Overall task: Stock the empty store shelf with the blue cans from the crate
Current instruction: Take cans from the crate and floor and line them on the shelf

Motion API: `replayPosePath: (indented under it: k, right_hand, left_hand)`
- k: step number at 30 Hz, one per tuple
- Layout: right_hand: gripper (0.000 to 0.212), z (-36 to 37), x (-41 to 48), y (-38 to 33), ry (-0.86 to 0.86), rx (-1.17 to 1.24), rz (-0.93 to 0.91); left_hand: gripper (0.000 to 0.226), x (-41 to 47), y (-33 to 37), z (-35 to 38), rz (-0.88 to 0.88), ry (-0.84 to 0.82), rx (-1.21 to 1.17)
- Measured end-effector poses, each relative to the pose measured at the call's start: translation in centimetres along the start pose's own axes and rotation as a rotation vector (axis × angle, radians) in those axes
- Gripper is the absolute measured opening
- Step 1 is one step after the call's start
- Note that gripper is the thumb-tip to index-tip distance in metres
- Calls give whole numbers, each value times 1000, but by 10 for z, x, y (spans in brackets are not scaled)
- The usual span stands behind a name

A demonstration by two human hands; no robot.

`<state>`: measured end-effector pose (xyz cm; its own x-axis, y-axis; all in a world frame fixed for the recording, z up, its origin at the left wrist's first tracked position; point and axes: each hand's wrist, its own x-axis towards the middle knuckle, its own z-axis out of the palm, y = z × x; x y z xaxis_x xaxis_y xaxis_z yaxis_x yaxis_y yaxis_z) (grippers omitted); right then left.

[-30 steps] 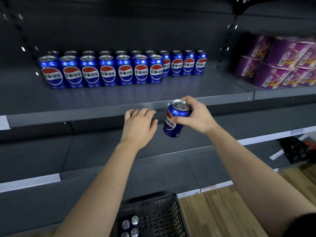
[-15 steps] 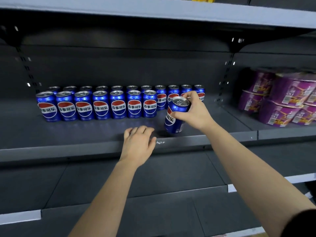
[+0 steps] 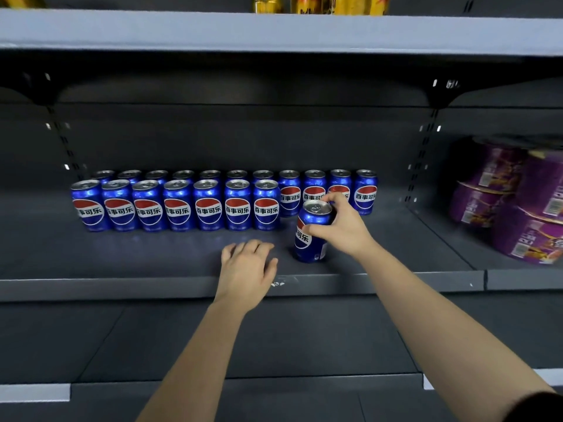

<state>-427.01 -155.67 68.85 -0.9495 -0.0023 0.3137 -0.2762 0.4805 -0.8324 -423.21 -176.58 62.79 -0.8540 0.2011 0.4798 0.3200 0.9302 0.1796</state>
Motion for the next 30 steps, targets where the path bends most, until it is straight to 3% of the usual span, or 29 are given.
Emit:
replayPosePath:
  k: [6,13,22,30]
  right_hand:
    - [61,14,-5,12,-54,122,-22]
    - [112,31,-7,29,57,-105,-47]
    - [72,39,11,31,39,4,13]
    - [75,44,27,32,35,-47,41]
  left_hand:
    - [35,11,2,8,-18,15,4]
    - [34,19,-5,15,-4,-12,43]
    - [60,20,-13,27,14,-24,65]
    - [51,17,-12,30,-8,36,75]
